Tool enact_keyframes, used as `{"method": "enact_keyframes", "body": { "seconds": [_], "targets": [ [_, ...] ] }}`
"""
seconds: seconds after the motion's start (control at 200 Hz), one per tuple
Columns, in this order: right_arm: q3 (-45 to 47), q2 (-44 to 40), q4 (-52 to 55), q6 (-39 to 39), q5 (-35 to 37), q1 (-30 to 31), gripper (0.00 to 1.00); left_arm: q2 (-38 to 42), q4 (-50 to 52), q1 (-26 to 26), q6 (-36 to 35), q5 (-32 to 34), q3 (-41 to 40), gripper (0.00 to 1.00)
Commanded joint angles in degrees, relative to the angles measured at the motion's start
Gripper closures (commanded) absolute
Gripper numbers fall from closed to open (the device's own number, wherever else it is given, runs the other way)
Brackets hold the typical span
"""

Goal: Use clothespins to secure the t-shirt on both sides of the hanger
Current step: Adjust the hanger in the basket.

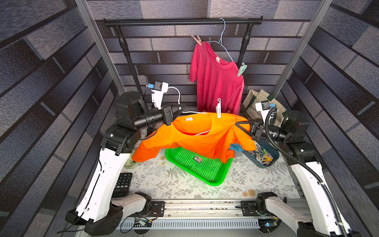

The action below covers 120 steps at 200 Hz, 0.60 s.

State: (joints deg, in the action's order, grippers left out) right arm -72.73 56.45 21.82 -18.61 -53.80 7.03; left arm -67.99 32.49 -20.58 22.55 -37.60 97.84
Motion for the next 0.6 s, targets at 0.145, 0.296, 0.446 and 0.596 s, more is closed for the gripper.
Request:
{"method": "enact_keyframes", "body": {
  "seconds": [0.145,0.296,0.446,0.596],
  "targets": [
    [-1.34,2.59,-7.39,-8.05,-1.25,-2.39,0.58,1.9,0.76,0.01,-2.43,3.22,-2.34,0.97],
    [1.27,1.51,-8.37,-9.65,-0.23,-2.37,0.29,1.59,-0.52,-3.02,-1.05,11.35,-1.64,0.97],
    [2.59,-1.11,-5.59,-9.66,2.56,-2.29,0.26,3.3,-4.96,-12.22,-2.81,31.71,-2.84,0.99],
    [8.1,-4.12,-18.16,-22.04,-0.64,-2.12,0.25,4.51,-12.02,-18.0,-2.36,44.47,-5.64,0.99]
  ]
}}
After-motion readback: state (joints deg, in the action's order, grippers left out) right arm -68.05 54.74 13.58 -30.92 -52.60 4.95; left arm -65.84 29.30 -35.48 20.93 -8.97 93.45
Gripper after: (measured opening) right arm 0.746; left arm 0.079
